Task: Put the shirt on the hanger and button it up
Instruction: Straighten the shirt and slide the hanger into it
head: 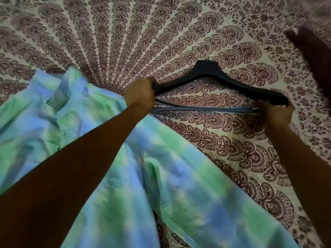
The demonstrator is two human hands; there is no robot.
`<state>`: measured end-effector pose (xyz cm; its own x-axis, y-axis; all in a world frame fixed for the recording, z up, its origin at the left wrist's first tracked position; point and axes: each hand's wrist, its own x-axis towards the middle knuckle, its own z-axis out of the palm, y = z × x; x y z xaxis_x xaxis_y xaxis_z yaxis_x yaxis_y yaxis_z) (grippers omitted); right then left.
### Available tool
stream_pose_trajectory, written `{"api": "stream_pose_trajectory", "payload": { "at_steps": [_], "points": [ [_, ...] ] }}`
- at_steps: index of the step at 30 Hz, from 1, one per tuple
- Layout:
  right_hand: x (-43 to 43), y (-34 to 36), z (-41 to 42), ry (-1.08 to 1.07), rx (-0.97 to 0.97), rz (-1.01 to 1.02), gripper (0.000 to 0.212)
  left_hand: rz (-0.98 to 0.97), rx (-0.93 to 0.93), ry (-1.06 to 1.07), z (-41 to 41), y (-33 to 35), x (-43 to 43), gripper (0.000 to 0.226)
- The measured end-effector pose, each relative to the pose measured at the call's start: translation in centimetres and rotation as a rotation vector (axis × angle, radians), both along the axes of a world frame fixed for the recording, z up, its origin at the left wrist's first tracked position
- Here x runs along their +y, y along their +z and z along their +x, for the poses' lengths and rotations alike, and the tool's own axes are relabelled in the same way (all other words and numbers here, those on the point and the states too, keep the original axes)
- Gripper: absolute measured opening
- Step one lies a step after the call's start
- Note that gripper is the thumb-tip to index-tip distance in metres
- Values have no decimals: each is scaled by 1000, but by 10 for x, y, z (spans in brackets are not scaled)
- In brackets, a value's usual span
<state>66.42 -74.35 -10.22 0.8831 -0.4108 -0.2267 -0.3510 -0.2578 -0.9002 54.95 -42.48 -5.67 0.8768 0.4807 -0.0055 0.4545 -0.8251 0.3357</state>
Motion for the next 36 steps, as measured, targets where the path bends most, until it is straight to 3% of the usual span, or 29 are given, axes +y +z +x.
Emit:
{"api": "stream_pose_trajectory", "payload": {
  "at_steps": [4, 7, 9, 12, 15, 19, 21, 23, 25, 30, 33, 36],
  "points": [
    [-9, 21, -10, -24, -1, 77, 72, -20, -241, -54, -14, 34, 12, 37],
    [8, 55, -42, 84, -44, 94, 55, -18, -311, -47, -44, 53, 36, 38],
    [20, 63, -65, 184, -115, -43, 61, -46, -313, -40, -73, 62, 51, 37],
    [47, 81, -97, 329, -106, -421, 61, -79, -314, -45, -124, 70, 75, 37],
    [79, 96, -120, 605, -128, -564, 58, -82, -279, -82, -171, 73, 108, 37],
    [127, 112, -148, 1038, 126, -350, 30, -94, -230, -82, -212, 81, 151, 43],
    [151, 115, -160, 1152, 198, -340, 19, -121, -219, -60, -226, 82, 180, 47],
    [175, 116, -168, 1178, 281, -267, 5, -158, -188, -49, -233, 80, 208, 50],
    [196, 118, -173, 1138, 313, -198, 8, -158, -217, -32, -235, 70, 234, 46],
    [245, 132, -162, 1060, 160, -282, 16, -262, -479, 277, -218, 39, 276, 35],
    [265, 138, -149, 1071, 79, -382, 17, -433, -536, 359, -198, 11, 277, 42],
    [274, 138, -129, 997, 71, -465, 13, -677, -505, 610, -183, -13, 268, 41]
  ]
}}
